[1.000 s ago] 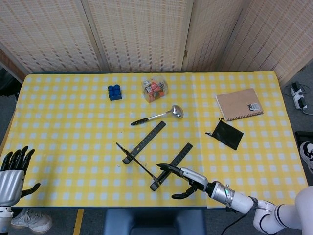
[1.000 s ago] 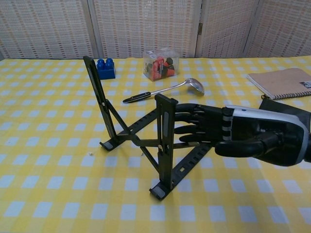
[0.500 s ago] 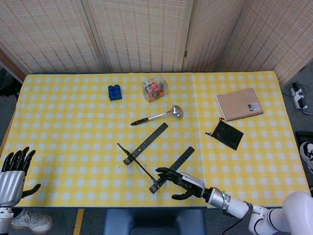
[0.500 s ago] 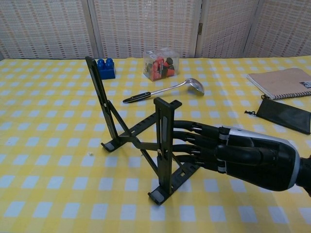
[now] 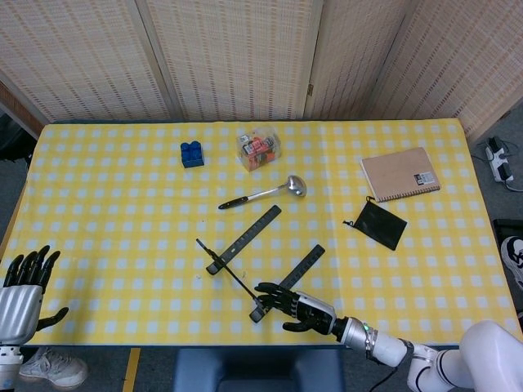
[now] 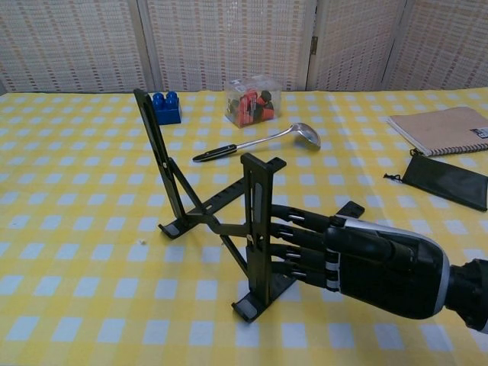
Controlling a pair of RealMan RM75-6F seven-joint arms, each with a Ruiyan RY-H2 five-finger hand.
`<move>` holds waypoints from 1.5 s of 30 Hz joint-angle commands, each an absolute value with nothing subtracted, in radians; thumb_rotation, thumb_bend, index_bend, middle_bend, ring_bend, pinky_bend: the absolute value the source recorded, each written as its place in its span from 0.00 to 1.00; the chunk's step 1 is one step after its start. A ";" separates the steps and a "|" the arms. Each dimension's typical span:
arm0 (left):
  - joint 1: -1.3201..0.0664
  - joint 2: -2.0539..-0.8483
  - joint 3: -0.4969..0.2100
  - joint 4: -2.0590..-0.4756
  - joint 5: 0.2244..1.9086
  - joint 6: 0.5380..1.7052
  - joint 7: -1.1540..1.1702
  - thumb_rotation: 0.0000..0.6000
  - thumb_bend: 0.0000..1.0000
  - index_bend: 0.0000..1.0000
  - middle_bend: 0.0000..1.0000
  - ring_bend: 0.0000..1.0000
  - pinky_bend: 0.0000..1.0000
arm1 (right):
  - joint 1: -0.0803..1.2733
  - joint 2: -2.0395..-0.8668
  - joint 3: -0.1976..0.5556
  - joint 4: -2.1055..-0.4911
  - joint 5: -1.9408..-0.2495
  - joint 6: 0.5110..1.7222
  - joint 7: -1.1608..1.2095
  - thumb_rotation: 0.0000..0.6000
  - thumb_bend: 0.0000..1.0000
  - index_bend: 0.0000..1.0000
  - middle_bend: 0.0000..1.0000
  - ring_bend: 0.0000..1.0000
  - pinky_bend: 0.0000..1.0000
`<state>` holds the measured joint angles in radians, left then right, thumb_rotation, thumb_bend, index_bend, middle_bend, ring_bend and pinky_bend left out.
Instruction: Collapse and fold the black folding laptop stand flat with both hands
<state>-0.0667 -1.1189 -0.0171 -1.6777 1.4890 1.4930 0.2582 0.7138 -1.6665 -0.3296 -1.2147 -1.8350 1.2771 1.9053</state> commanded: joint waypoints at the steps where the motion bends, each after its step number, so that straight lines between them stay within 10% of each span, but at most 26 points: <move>1: -0.067 -1.119 -0.017 -1.678 1.489 1.491 0.258 1.00 0.16 0.06 0.06 0.02 0.00 | 0.717 -1.676 -0.329 -1.209 -1.831 1.268 1.915 0.76 0.25 0.00 0.00 0.03 0.00; 12: -0.138 -1.125 -0.037 -1.613 1.520 1.407 0.059 1.00 0.17 0.10 0.09 0.05 0.00 | 0.703 -1.609 -0.321 -1.228 -1.840 1.335 1.818 0.75 0.25 0.00 0.00 0.03 0.00; 28: -0.481 -1.203 -0.058 -1.339 1.604 0.970 -0.766 1.00 0.31 0.13 0.14 0.10 0.11 | 0.680 -1.433 -0.342 -1.353 -1.838 1.316 1.485 0.76 0.25 0.00 0.00 0.03 0.00; 45: -0.722 -1.399 0.079 -1.035 1.788 0.945 -1.387 1.00 0.52 0.27 0.22 0.15 0.19 | 0.643 -1.414 -0.335 -1.379 -1.808 1.280 1.454 0.76 0.25 0.00 0.00 0.03 0.00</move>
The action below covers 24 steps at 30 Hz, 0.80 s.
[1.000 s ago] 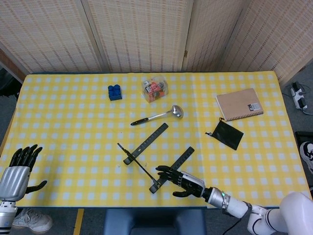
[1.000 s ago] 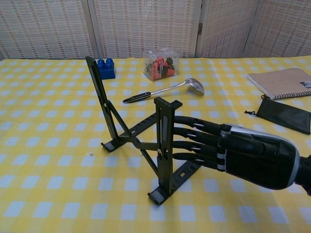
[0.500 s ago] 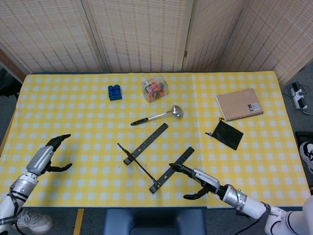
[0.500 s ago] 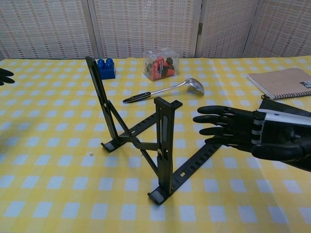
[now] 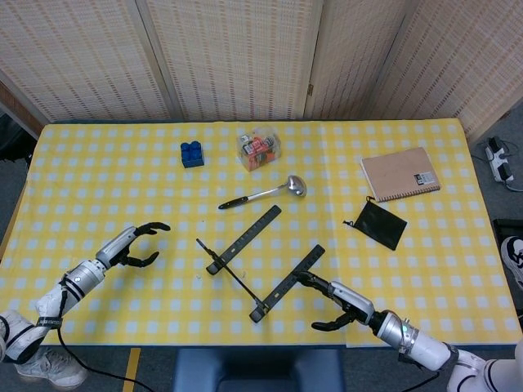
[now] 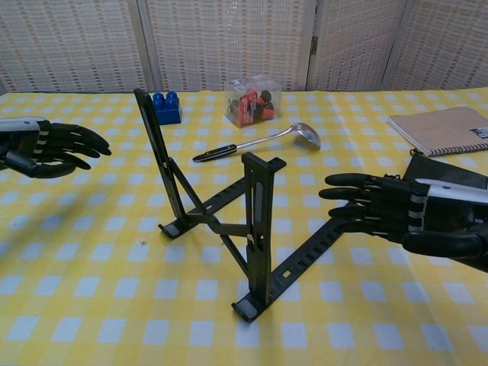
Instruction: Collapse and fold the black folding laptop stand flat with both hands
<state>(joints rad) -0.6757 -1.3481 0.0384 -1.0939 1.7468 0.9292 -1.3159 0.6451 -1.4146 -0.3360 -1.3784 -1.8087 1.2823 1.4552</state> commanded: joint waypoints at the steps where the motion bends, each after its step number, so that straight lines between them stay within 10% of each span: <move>1: -0.729 -1.407 0.086 -1.027 1.793 0.950 -1.402 1.00 0.54 0.27 0.22 0.15 0.19 | 0.642 -1.414 -0.335 -1.380 -1.808 1.278 1.453 0.76 0.25 0.00 0.00 0.03 0.00; 24: -0.823 -1.547 0.155 -0.933 1.807 1.093 -1.609 1.00 0.71 0.31 0.26 0.16 0.19 | 0.614 -1.411 -0.318 -1.374 -1.800 1.267 1.471 0.76 0.25 0.00 0.00 0.03 0.00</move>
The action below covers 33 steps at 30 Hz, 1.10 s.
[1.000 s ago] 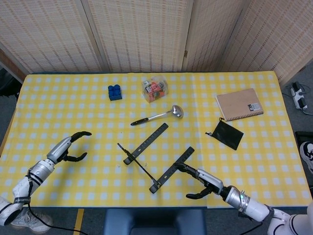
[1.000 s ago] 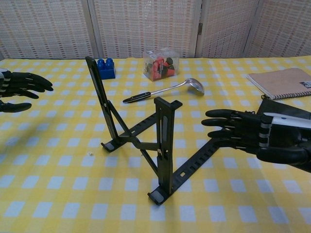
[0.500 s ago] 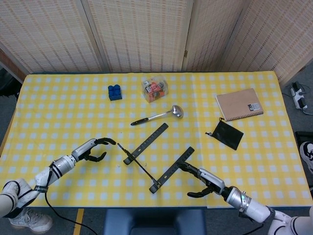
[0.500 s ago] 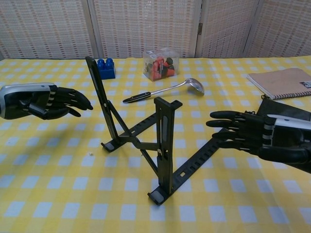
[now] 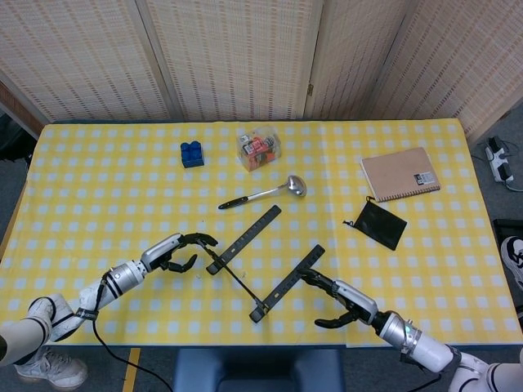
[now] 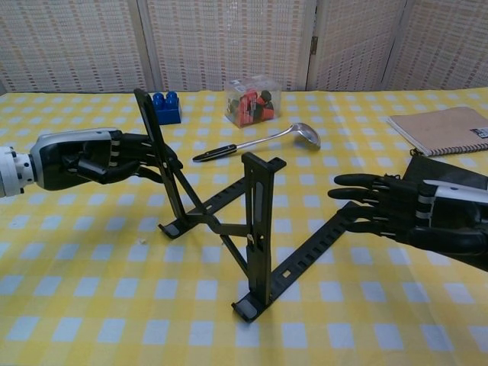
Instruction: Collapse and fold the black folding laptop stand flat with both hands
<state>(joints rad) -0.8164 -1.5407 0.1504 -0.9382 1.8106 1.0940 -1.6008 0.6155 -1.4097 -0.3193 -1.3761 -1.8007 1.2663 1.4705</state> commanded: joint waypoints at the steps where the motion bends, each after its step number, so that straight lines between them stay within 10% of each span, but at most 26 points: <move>1: -0.825 -1.551 0.157 -0.929 1.804 1.091 -1.613 1.00 0.73 0.32 0.27 0.16 0.19 | 0.612 -1.412 -0.318 -1.373 -1.800 1.267 1.473 0.76 0.25 0.00 0.00 0.03 0.00; 24: -0.743 -1.486 0.275 -0.959 1.828 1.251 -1.636 1.00 0.77 0.35 0.40 0.24 0.19 | 0.607 -1.430 -0.313 -1.340 -1.819 1.267 1.503 0.76 0.25 0.00 0.00 0.03 0.00; 33: -0.754 -1.462 0.279 -0.979 1.816 1.204 -1.518 1.00 0.75 0.20 0.20 0.07 0.11 | 0.609 -1.437 -0.312 -1.326 -1.824 1.268 1.515 0.76 0.25 0.00 0.00 0.02 0.00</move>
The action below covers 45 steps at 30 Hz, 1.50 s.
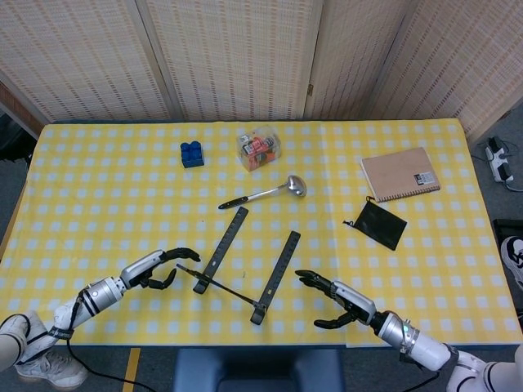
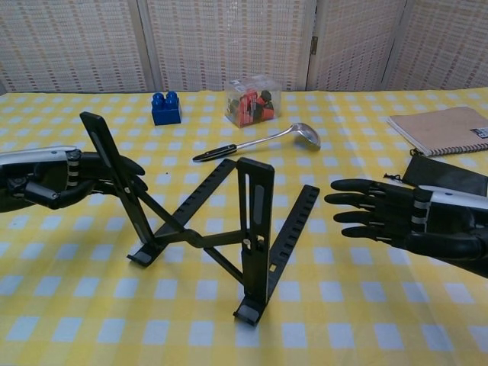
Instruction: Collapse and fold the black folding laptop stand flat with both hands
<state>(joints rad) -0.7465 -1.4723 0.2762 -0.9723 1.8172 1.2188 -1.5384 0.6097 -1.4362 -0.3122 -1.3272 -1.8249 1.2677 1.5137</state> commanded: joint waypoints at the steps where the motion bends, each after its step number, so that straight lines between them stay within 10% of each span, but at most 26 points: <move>1: -0.757 -1.457 0.282 -0.981 1.817 1.197 -1.503 1.00 0.74 0.20 0.19 0.06 0.11 | 0.609 -1.439 -0.311 -1.324 -1.822 1.268 1.518 0.76 0.25 0.00 0.00 0.02 0.00; 11: -0.753 -1.440 0.292 -1.038 1.802 1.139 -1.336 1.00 0.58 0.27 0.16 0.04 0.09 | 0.621 -1.412 -0.287 -1.360 -1.841 1.293 1.416 0.76 0.25 0.00 0.00 0.03 0.00; 25: -0.739 -1.450 0.231 -1.120 1.725 1.068 -1.064 1.00 0.58 0.35 0.16 0.06 0.10 | 0.627 -1.209 -0.149 -1.700 -1.707 1.254 0.907 0.76 0.25 0.00 0.00 0.03 0.00; 45: -0.751 -1.477 0.202 -1.143 1.713 1.035 -1.014 1.00 0.59 0.41 0.16 0.06 0.11 | 0.606 -1.212 -0.126 -1.709 -1.697 1.193 0.913 0.76 0.25 0.00 0.00 0.02 0.00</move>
